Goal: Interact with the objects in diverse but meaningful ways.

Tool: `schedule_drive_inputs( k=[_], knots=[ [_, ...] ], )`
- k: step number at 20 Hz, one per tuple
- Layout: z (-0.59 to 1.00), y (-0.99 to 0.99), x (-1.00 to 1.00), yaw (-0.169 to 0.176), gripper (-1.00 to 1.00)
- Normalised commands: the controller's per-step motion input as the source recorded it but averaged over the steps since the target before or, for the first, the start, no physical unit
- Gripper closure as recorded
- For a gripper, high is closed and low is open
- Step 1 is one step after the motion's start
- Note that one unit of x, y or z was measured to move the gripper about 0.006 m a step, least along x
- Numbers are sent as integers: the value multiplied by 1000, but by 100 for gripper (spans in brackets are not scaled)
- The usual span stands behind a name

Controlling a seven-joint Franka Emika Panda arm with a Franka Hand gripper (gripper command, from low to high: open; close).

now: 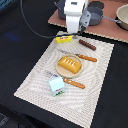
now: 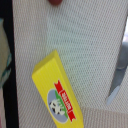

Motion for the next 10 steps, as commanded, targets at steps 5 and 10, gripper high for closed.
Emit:
schedule_drive_inputs(
  k=[5,10],
  knots=[
    [118,0,972,-26,-100],
    [-32,78,770,-84,-100]
  ],
)
